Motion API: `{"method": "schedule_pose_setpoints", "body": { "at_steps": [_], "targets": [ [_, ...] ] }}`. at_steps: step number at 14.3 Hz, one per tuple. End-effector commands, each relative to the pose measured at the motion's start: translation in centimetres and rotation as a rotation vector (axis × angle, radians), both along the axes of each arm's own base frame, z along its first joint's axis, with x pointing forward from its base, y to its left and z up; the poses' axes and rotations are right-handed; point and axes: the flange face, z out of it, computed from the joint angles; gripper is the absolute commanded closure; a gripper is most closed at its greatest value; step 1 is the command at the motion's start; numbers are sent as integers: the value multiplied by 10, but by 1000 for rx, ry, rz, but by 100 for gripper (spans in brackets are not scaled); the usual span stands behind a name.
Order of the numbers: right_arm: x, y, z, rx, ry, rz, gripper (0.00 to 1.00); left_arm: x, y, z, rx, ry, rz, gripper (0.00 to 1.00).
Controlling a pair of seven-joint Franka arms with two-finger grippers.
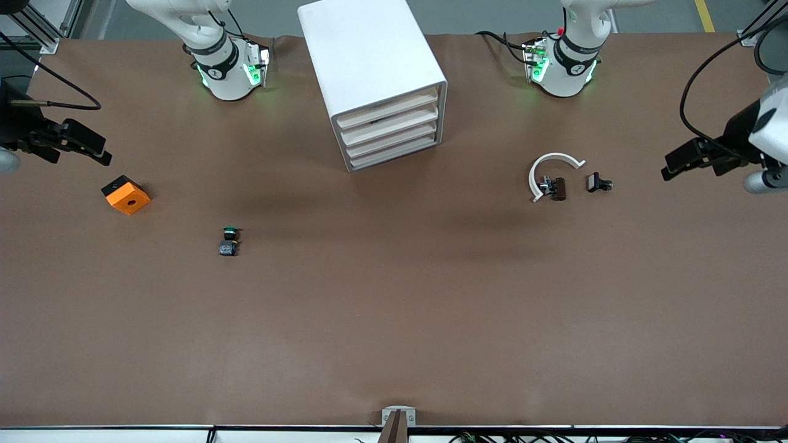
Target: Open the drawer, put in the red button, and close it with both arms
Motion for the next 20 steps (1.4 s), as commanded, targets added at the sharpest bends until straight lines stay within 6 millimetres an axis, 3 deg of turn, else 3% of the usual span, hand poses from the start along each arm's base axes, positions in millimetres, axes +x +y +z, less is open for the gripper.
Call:
{"method": "schedule_pose_setpoints", "body": {
  "at_steps": [1, 4, 7, 12, 20],
  "targets": [
    [1, 2, 1, -32, 3, 20, 0, -28, -7, 8, 41, 19, -22, 0],
    [1, 4, 1, -41, 3, 34, 0, -49, -13, 7, 73, 7, -40, 0],
    [1, 2, 0, -50, 3, 32, 0, -63, -34, 14, 81, -9, -75, 0],
    [1, 3, 1, -50, 1, 32, 0, -57, -25, 22, 68, -25, -54, 0],
    [1, 4, 1, -47, -1, 34, 0, -52, -23, 19, 77, -9, -37, 0]
  ]
}}
